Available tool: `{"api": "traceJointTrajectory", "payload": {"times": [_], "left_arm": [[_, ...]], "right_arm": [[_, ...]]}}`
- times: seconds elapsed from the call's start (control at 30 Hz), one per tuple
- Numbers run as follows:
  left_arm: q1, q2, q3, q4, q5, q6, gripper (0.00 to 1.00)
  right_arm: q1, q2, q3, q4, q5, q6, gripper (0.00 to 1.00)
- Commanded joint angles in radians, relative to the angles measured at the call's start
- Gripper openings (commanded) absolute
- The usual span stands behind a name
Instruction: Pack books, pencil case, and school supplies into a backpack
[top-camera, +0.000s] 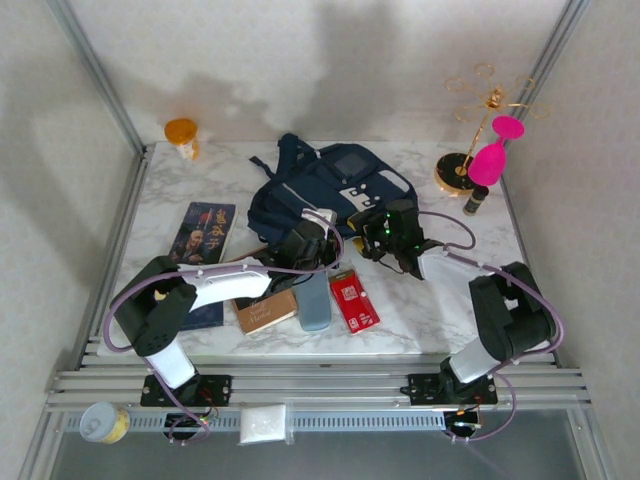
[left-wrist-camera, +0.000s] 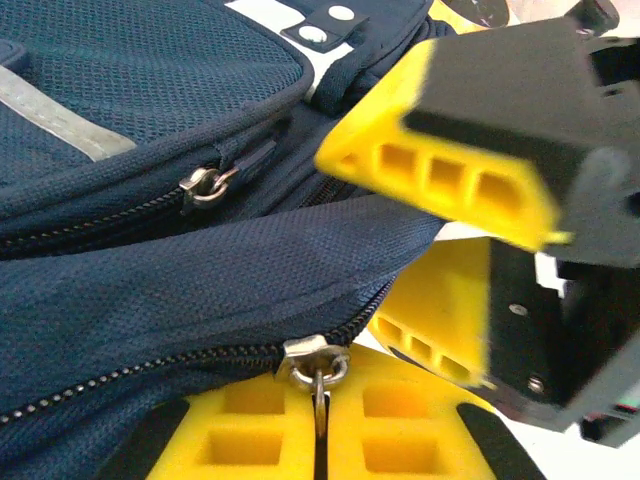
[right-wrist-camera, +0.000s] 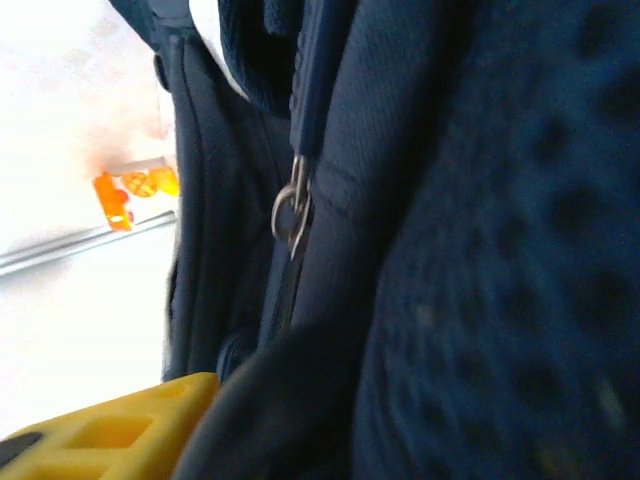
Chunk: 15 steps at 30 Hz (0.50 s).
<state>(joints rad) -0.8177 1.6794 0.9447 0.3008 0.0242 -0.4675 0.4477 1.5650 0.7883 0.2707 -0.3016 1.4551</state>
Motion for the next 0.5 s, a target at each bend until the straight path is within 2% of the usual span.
{"api": "traceJointTrajectory", "payload": {"times": [0.0, 0.1, 0.2, 0.33, 0.47], "left_arm": [[-0.011, -0.005, 0.06, 0.047, 0.033, -0.004, 0.0], [-0.009, -0.028, 0.057, -0.011, 0.042, -0.003, 0.0], [-0.004, -0.07, 0.039, -0.118, 0.049, 0.008, 0.0], [0.02, -0.14, -0.051, -0.201, 0.017, 0.043, 0.0], [0.085, -0.168, -0.114, -0.201, 0.079, 0.062, 0.0]], "right_arm": [[-0.017, 0.02, 0.052, 0.038, 0.061, -0.029, 0.37], [-0.051, 0.022, 0.064, 0.021, 0.059, -0.091, 0.13], [-0.121, 0.014, 0.079, -0.001, -0.009, -0.168, 0.01], [-0.252, 0.018, 0.127, -0.072, -0.115, -0.291, 0.0], [-0.324, 0.051, 0.21, -0.164, -0.142, -0.39, 0.0]]}}
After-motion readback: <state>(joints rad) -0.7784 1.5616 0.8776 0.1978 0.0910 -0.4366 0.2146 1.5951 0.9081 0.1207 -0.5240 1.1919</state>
